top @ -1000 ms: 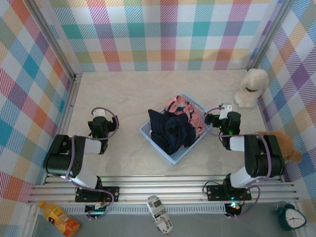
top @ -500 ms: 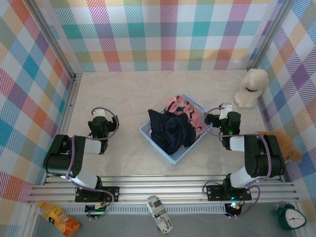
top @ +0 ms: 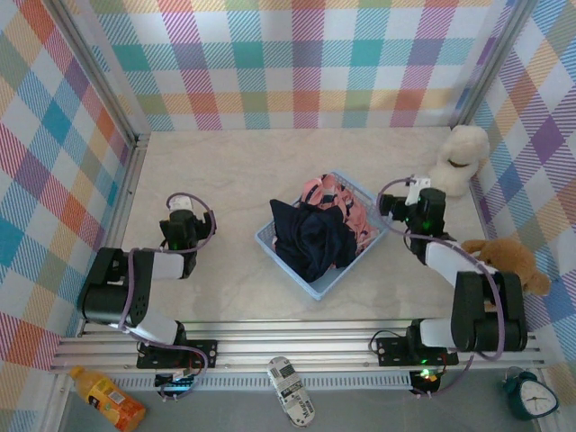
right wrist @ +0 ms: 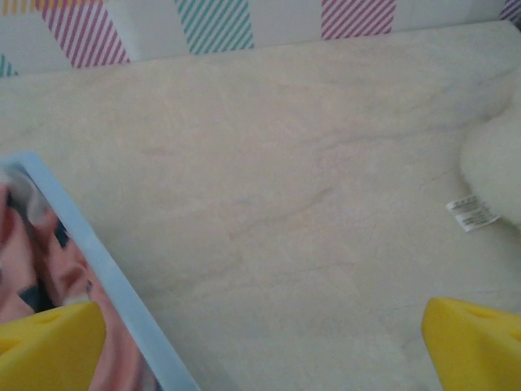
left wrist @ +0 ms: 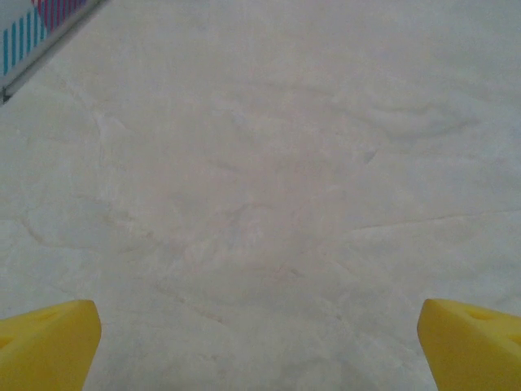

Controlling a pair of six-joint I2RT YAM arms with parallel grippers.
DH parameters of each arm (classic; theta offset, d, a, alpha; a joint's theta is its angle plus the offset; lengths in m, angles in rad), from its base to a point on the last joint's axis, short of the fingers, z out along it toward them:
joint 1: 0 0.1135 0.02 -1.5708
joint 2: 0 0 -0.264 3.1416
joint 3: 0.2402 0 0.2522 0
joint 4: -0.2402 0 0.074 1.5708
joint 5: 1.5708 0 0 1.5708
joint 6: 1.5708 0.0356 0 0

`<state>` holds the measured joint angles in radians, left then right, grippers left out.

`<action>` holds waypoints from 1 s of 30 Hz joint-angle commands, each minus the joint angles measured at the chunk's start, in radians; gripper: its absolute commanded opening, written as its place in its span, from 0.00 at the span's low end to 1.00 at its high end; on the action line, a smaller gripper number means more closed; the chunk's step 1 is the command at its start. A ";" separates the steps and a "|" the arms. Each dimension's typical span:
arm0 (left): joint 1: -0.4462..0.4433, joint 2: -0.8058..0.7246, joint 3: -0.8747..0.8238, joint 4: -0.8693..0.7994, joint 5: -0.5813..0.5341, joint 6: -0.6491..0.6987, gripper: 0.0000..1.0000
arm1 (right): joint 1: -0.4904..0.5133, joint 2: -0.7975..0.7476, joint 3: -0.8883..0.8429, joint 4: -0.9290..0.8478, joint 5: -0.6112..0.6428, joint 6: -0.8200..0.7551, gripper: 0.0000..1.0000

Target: Fold and stack the mixed laundry pile

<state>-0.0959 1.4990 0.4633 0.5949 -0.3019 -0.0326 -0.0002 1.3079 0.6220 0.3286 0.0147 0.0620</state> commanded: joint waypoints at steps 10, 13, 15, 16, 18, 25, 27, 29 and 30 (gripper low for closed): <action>0.010 -0.198 0.479 -0.748 0.111 -0.203 1.00 | -0.007 -0.032 0.420 -0.847 -0.177 0.452 0.99; 0.010 -0.156 0.557 -0.864 0.211 -0.306 1.00 | 0.021 0.009 0.481 -1.034 -0.250 0.483 0.97; 0.009 -0.151 0.542 -0.859 0.295 -0.385 1.00 | 0.069 0.015 0.505 -1.171 -0.184 0.497 0.94; 0.006 -0.156 0.526 -0.848 0.344 -0.418 1.00 | 0.092 0.010 0.502 -1.222 -0.166 0.515 0.91; -0.007 -0.160 0.500 -0.844 0.393 -0.481 1.00 | 0.123 -0.008 0.488 -1.309 -0.139 0.570 0.87; -0.039 -0.184 0.435 -0.842 0.530 -0.531 1.00 | 0.226 -0.102 0.317 -1.291 -0.153 0.799 0.67; -0.044 -0.189 0.427 -0.840 0.536 -0.522 1.00 | 0.245 -0.094 0.277 -1.205 -0.196 0.850 0.57; -0.047 -0.188 0.422 -0.835 0.539 -0.515 1.00 | 0.272 -0.067 0.266 -1.125 -0.213 0.880 0.49; -0.048 -0.185 0.422 -0.830 0.540 -0.511 1.00 | 0.289 -0.043 0.270 -1.082 -0.217 0.888 0.47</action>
<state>-0.1295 1.3342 0.8951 -0.2356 0.1944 -0.5346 0.2600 1.2293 0.8932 -0.8745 -0.1627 0.8524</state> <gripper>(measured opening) 0.999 0.486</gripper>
